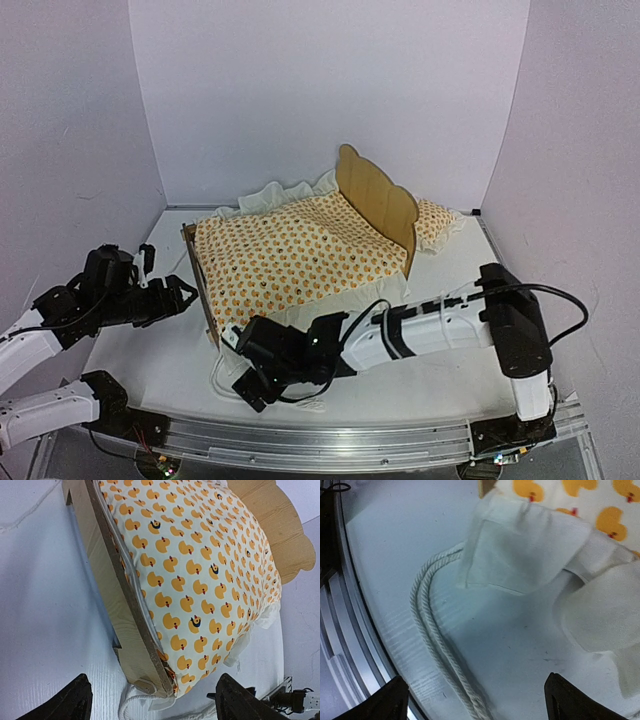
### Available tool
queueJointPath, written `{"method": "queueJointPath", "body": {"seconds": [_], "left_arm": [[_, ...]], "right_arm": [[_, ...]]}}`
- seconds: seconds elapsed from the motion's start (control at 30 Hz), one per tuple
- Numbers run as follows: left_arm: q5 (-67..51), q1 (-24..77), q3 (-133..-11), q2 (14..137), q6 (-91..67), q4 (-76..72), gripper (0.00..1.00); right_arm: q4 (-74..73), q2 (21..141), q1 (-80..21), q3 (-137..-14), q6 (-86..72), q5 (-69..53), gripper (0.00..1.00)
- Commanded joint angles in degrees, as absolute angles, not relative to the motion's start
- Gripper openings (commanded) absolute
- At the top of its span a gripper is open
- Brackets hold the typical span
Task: Set up the pet bed
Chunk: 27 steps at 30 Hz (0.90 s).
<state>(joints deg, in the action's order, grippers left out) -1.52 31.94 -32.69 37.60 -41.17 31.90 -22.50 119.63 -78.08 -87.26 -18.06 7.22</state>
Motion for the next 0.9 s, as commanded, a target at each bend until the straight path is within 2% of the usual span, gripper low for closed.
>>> {"method": "queueJointPath", "body": {"seconds": [0.0,0.13,0.47,0.57,0.63,0.7,0.73,0.87], "left_arm": [[4.42,32.08,-37.79,33.87,-39.67,33.32,0.86],[5.01,32.08,-38.56,32.44,-38.77,34.42,0.86],[6.68,32.08,-40.18,30.25,-36.74,36.89,0.89],[6.06,32.08,-40.72,30.50,-36.12,37.19,0.89],[5.08,32.08,-40.93,30.80,-35.52,37.35,0.89],[4.19,32.08,-40.88,31.25,-35.17,37.33,0.89],[3.64,32.08,-40.91,31.61,-35.20,37.27,0.89],[1.34,32.08,-40.91,34.13,-35.49,36.75,0.89]], "right_arm": [[-10.39,124.11,-80.32,-92.06,-17.26,21.76,0.92],[-5.83,128.51,-80.59,-93.36,-17.65,28.81,0.81],[-0.58,136.00,-80.86,-99.50,-16.24,33.42,0.73],[-0.60,136.22,-80.86,-99.66,-15.24,36.44,0.57],[-0.56,132.31,-80.86,-96.53,-15.16,35.96,0.36],[-0.55,127.69,-80.86,-92.32,-14.09,33.48,0.07],[-0.57,125.22,-80.86,-90.19,-13.67,33.22,0.00],[-1.88,116.92,-79.52,-84.83,-12.44,30.01,0.00]]}}
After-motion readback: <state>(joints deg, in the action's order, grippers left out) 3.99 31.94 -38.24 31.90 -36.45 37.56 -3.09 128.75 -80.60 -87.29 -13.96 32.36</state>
